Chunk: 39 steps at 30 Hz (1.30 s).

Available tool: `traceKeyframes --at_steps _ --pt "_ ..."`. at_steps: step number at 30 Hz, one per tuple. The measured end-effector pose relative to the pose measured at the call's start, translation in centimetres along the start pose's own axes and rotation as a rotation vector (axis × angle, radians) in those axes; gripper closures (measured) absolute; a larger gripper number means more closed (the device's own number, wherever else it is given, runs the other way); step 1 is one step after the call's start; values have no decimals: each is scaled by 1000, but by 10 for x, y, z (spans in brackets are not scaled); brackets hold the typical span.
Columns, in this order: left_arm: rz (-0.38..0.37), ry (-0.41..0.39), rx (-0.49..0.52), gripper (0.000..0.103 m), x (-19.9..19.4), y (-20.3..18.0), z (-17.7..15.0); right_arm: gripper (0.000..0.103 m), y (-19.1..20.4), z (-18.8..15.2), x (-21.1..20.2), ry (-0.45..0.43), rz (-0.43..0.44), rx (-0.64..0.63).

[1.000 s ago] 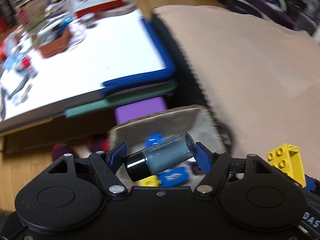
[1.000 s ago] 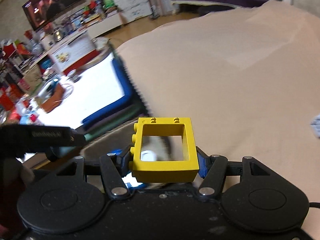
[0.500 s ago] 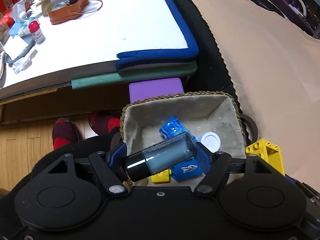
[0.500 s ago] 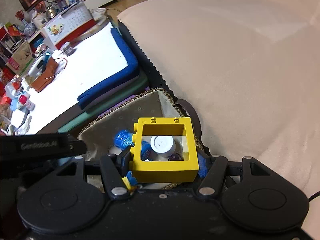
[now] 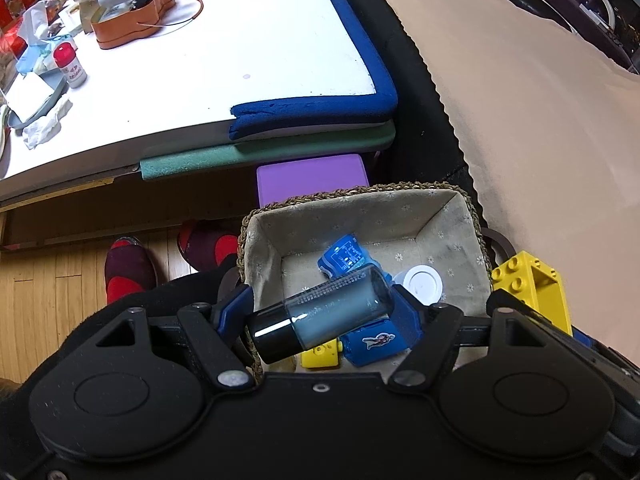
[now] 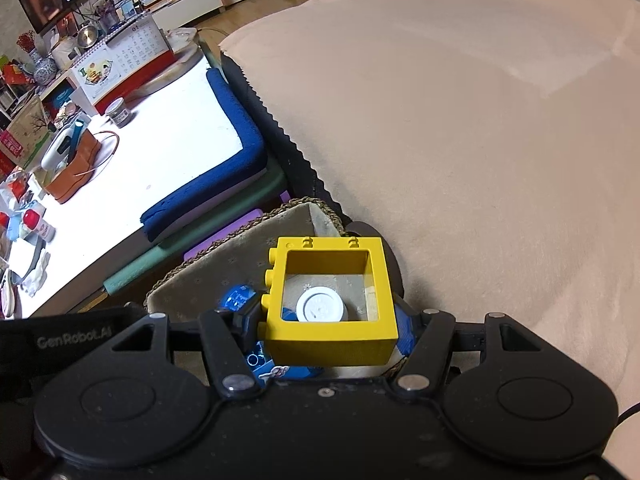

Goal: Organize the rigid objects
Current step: 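Carry the vial and yellow frame over the basket and open both tools, then withdraw both tools toward the white plug adapter and brown clip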

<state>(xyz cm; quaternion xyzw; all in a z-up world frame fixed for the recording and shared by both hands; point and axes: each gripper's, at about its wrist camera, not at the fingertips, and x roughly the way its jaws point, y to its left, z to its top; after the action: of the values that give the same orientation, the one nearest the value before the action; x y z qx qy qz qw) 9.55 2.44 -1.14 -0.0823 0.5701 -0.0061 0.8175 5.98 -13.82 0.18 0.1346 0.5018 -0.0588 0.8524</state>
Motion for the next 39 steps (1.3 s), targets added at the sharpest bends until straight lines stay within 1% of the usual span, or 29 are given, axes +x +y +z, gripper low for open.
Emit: traceKeyframes --at_steps 1,2,3,4,8,19,25,30,39 --pt "-1 -2 4 34 -1 0 0 41 -1 0 1 0 2 4" --pt "-1 -5 7 33 -1 -1 0 38 -1 0 1 -4 1 6" --pt "-2 -8 10 27 -2 -2 0 35 -1 0 2 -6 -1 5" --pt "-2 -12 13 26 -3 -2 0 35 -1 0 2 -8 -4 5" --pt "8 -16 19 26 -3 -3 -2 35 0 -3 1 -12 -16 -4" --pt "-2 3 25 25 -2 -2 -5 35 -6 -9 -2 -7 -37 -8" --pt "2 -27 42 25 -10 -4 -13 34 -10 -14 -5 -10 -40 -5" --pt "-25 -29 43 25 -13 -4 -20 34 -14 -19 -10 -20 -49 -4" --pt "-45 -55 74 25 -19 -13 -35 33 -31 -29 -23 -50 -69 3"
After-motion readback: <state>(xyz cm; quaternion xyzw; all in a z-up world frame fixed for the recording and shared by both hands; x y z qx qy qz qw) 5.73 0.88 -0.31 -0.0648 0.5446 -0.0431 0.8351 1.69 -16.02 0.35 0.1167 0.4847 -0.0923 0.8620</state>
